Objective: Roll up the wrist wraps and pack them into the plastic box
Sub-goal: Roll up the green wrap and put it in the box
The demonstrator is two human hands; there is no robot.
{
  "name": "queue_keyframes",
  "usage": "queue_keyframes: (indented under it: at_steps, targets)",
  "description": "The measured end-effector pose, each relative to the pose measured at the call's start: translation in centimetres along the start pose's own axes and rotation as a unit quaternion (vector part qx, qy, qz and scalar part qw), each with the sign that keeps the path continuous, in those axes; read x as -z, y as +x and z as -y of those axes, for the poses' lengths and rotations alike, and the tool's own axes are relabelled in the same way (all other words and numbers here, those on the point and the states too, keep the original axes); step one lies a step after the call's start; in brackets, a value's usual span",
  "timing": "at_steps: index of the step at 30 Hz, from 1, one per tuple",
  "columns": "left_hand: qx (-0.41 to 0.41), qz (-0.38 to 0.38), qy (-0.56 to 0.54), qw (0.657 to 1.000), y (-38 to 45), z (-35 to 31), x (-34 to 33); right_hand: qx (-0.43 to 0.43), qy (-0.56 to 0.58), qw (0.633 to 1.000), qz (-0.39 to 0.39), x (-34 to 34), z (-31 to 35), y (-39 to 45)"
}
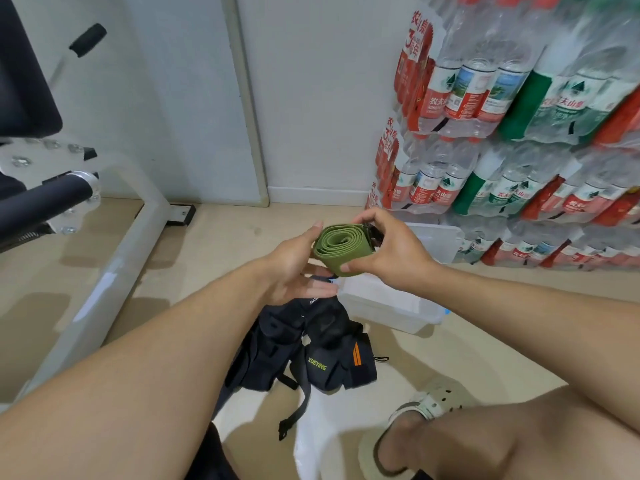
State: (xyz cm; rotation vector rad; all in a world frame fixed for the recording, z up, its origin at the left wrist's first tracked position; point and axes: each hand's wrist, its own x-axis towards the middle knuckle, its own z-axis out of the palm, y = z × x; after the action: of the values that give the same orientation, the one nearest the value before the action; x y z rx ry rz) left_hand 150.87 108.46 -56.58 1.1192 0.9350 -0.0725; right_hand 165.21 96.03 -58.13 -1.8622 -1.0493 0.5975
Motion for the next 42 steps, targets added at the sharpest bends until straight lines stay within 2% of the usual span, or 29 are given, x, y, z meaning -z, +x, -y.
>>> queue_keyframes:
  at_steps: [3, 7, 10, 13, 14, 17, 19, 24, 29, 33, 38, 42]
  targets:
    - [0.052, 0.046, -0.105, 0.992, -0.2, -0.4, 0.6, 0.065, -0.005, 0.998, 0.015, -0.5, 0.9, -0.1]
    - [0.035, 0.032, -0.206, 0.977, -0.7, -0.9, 1.5, 0.067, 0.041, 0.995, 0.053, -0.5, 1.5, -0.1]
    - [-0.007, 0.011, -0.161, 0.987, -1.1, -0.9, 1.9, -0.002, 0.142, 0.987, 0.073, -0.3, 1.7, -0.2]
    - [-0.070, -0.009, -0.118, 0.990, -1.1, -0.7, 1.5, -0.099, 0.221, 0.970, 0.011, -0.1, 1.9, -0.2]
    - [-0.087, -0.009, -0.114, 0.990, -1.1, -0.6, 1.3, -0.144, 0.243, 0.959, 0.015, 0.1, 1.9, -0.2]
    - [-0.112, -0.002, -0.086, 0.990, -1.0, -0.1, 0.9, -0.250, 0.331, 0.904, 0.102, 0.3, 2.2, -0.6]
    - [-0.123, 0.003, -0.027, 0.992, -0.6, 0.4, 1.0, -0.276, 0.354, 0.885, 0.122, 0.1, 2.2, -0.7]
    - [-0.125, -0.054, 0.105, 0.985, 1.6, 0.8, 0.9, -0.284, 0.256, 0.920, 0.084, -0.8, 0.2, 0.5]
    - [-0.114, -0.105, 0.231, 0.960, 6.7, 2.7, -0.8, -0.301, 0.116, 0.946, 0.039, 0.5, -4.7, 3.3]
    - [-0.066, -0.084, 0.353, 0.930, 10.6, 5.9, -1.1, -0.342, 0.067, 0.937, -0.003, 0.6, -10.4, 5.5]
    - [-0.046, -0.038, 0.353, 0.934, 14.9, 9.3, -1.7, -0.399, 0.067, 0.913, -0.060, -1.5, -17.6, 6.9]
    - [-0.061, -0.041, 0.356, 0.932, 17.7, 10.9, -2.0, -0.438, 0.057, 0.895, -0.058, -3.4, -22.3, 8.1]
